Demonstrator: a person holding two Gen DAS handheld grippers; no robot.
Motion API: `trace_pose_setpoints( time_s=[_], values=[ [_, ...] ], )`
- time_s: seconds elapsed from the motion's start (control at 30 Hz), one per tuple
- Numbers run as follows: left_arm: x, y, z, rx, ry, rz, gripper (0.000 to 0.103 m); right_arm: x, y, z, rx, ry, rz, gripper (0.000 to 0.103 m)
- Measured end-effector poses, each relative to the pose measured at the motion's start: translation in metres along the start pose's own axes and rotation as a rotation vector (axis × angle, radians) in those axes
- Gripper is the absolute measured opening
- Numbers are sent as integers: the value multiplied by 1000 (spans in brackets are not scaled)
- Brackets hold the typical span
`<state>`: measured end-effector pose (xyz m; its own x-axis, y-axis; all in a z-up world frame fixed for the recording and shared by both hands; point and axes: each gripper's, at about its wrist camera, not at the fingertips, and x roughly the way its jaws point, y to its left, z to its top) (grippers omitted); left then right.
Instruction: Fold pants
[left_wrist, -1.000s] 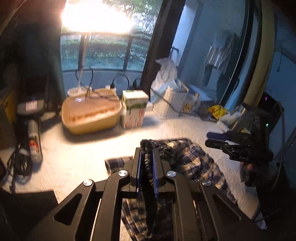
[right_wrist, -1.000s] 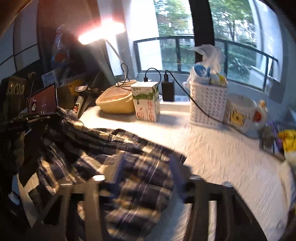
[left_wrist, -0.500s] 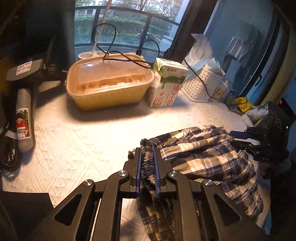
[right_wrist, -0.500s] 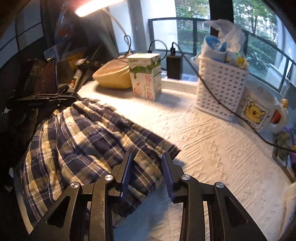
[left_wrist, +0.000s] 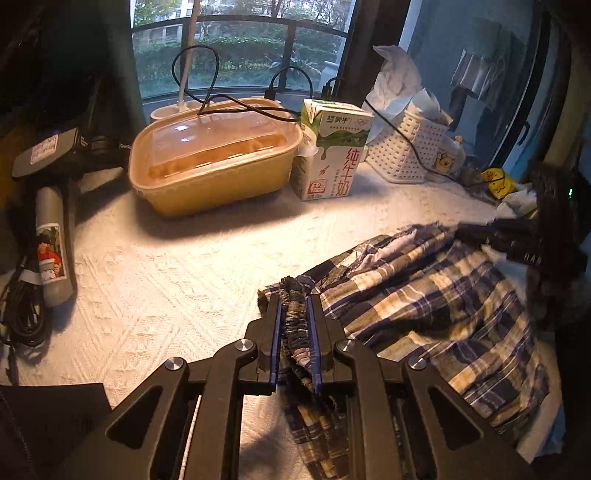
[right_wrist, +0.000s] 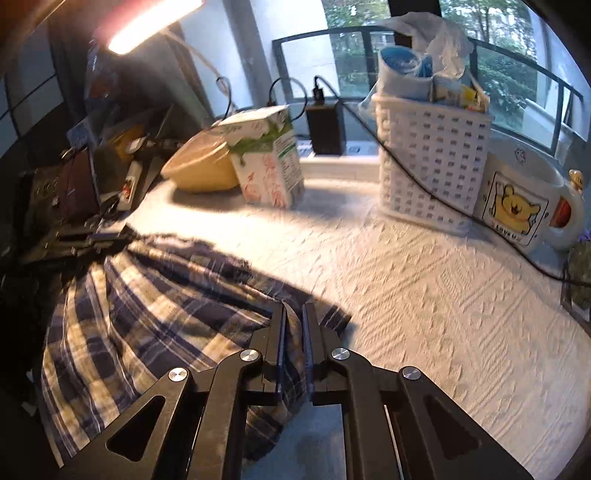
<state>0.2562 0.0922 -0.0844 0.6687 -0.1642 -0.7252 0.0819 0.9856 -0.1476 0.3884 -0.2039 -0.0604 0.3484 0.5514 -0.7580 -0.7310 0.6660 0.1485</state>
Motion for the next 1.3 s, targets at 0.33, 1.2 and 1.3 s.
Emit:
trace_pose_setpoints(
  time_s=[0.33, 1.2, 1.3],
  values=[
    [14, 14, -4, -1, 35, 67, 27, 39, -2, 9, -50, 46, -104, 9],
    [-1, -59, -40, 151, 109, -150, 54, -14, 118, -81, -281, 118, -27, 69],
    [-4, -50, -39, 144, 114, -149, 54, -25, 107, -90, -283, 128, -15, 70]
  ],
)
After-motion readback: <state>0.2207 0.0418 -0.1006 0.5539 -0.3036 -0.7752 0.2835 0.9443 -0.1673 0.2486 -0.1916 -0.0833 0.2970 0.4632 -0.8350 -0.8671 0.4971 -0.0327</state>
